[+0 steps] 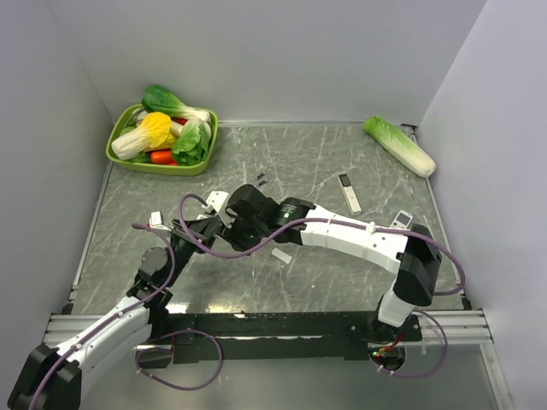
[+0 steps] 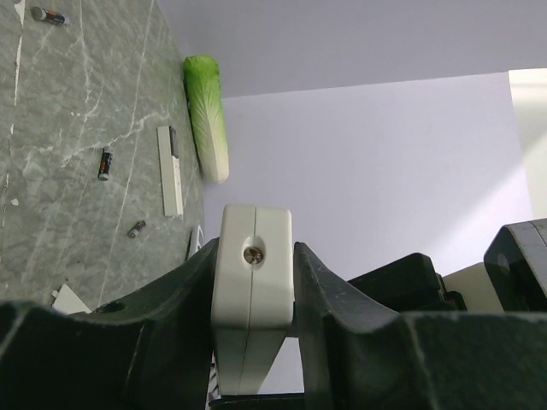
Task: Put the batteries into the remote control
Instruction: Adjust the remote control.
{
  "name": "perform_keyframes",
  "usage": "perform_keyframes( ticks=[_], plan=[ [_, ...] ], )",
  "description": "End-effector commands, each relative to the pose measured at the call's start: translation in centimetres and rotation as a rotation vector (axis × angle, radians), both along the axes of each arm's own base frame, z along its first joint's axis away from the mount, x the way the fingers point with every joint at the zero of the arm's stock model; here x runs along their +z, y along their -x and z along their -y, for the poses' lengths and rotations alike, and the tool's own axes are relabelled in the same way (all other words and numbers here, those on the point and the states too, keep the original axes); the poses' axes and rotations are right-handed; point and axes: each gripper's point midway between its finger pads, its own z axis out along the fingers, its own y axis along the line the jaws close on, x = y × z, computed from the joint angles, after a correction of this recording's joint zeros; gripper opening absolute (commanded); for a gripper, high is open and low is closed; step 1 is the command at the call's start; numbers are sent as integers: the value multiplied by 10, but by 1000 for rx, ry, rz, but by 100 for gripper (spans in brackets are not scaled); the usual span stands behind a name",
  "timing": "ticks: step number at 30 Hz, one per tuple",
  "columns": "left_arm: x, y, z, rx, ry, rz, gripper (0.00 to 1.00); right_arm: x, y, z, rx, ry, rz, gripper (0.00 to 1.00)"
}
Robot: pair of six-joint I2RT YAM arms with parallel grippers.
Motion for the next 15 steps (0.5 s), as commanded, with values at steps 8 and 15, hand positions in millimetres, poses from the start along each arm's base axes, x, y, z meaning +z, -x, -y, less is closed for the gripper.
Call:
perform_keyframes(
  ticks=[8, 15],
  plan=[
    [-61, 23, -4, -45, 27, -110, 46, 13, -10, -9, -36, 17, 22, 0],
    [-57, 24, -2, -48, 34, -103, 28, 15, -14, -12, -53, 20, 17, 0]
  ],
)
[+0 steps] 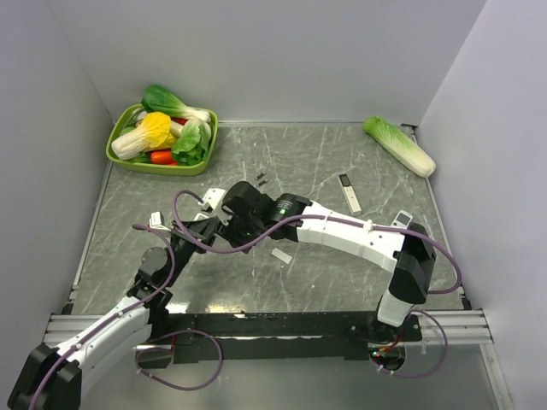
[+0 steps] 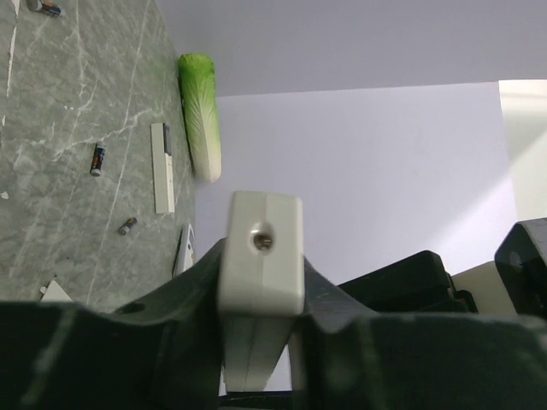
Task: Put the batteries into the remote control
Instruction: Adjust the remote control, then pick up the battery cover at the center of the board.
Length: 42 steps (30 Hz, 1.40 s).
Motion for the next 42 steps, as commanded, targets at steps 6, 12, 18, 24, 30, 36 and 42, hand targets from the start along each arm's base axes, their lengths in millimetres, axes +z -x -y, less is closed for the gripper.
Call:
perform_keyframes(
  ticks=[6, 12, 18, 24, 30, 36, 42],
  plan=[
    [-60, 24, -3, -48, 28, -102, 2, 11, -9, -12, -39, -45, 16, 27],
    [-66, 21, -11, -2, 76, -142, 2, 23, -6, 6, -70, -123, 49, 69],
    [-65, 19, -16, 26, 80, -140, 2, 38, -6, 44, -118, -316, 140, 85],
    [-74, 16, -18, 47, 60, -170, 2, 1, -14, 95, -188, -369, 148, 82],
    [-82, 13, -23, 85, 23, -187, 2, -54, -16, 119, -228, -286, 100, 77],
    [-97, 8, -35, 156, -24, -224, 2, -97, -21, 122, -247, -155, 42, 64],
    [-107, 5, -45, 212, -72, -236, 2, -120, -25, 125, -289, -67, -15, 50]
  ],
)
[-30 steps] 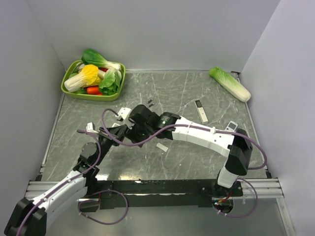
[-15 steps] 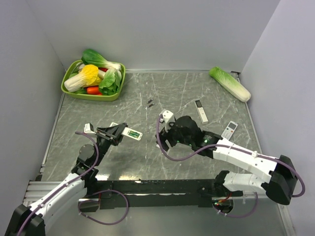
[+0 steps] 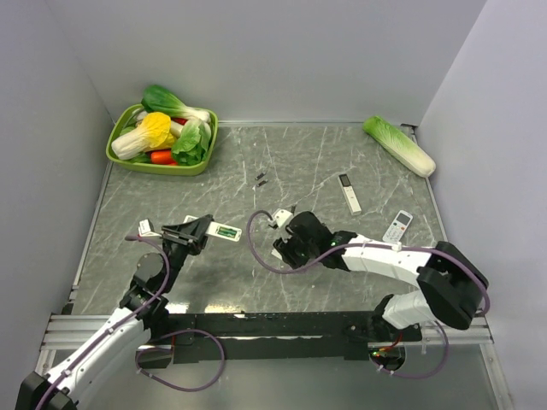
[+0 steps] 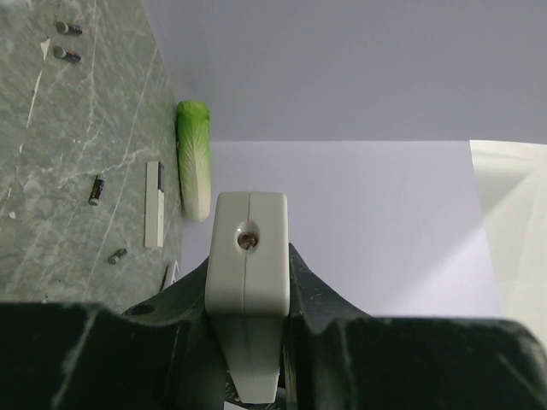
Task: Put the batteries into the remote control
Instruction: Pick up the battery cover at the center of the board.
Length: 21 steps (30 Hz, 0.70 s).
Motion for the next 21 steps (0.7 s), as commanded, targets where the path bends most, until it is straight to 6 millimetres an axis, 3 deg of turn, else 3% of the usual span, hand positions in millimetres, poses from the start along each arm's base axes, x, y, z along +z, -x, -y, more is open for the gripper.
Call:
perform_keyframes(
  ticks=[1, 21],
  plan=[
    [-110, 6, -20, 76, -133, -201, 2, 8, -15, -11, -33, -11, 2, 50],
    [-112, 6, -21, 85, -160, -199, 2, -10, -15, -18, -37, 164, -182, 50]
  ],
)
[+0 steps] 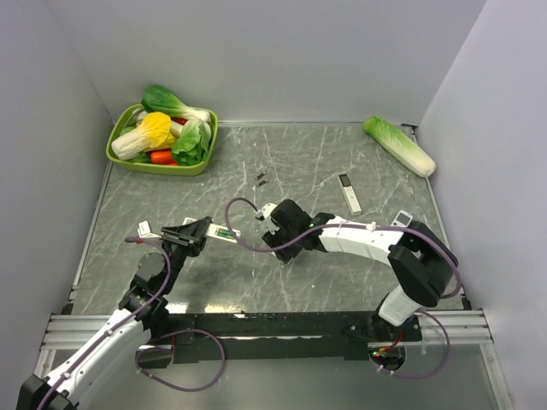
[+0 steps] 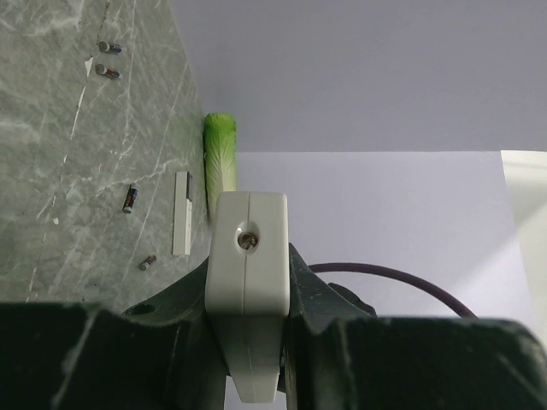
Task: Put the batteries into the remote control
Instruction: Pick up the battery cover at the center of the board.
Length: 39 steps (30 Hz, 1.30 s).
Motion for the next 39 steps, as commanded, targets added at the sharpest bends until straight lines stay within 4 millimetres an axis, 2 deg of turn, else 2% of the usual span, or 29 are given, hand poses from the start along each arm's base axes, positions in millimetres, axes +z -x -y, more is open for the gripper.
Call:
perform_keyframes(
  ticks=[1, 10, 31, 39],
  plan=[
    [-98, 8, -15, 50, -95, -170, 1, 0, -2, -4, -4, 33, -52, 50],
    [-97, 8, -16, 52, -100, -160, 1, -11, 2, -3, -3, 95, -115, 50],
    [-96, 9, -13, 38, -107, -154, 1, -29, 0, 0, -2, 220, -130, 50],
    [-95, 9, -13, 36, -109, -147, 1, -29, 3, 2, 8, 270, -109, 43]
  ],
)
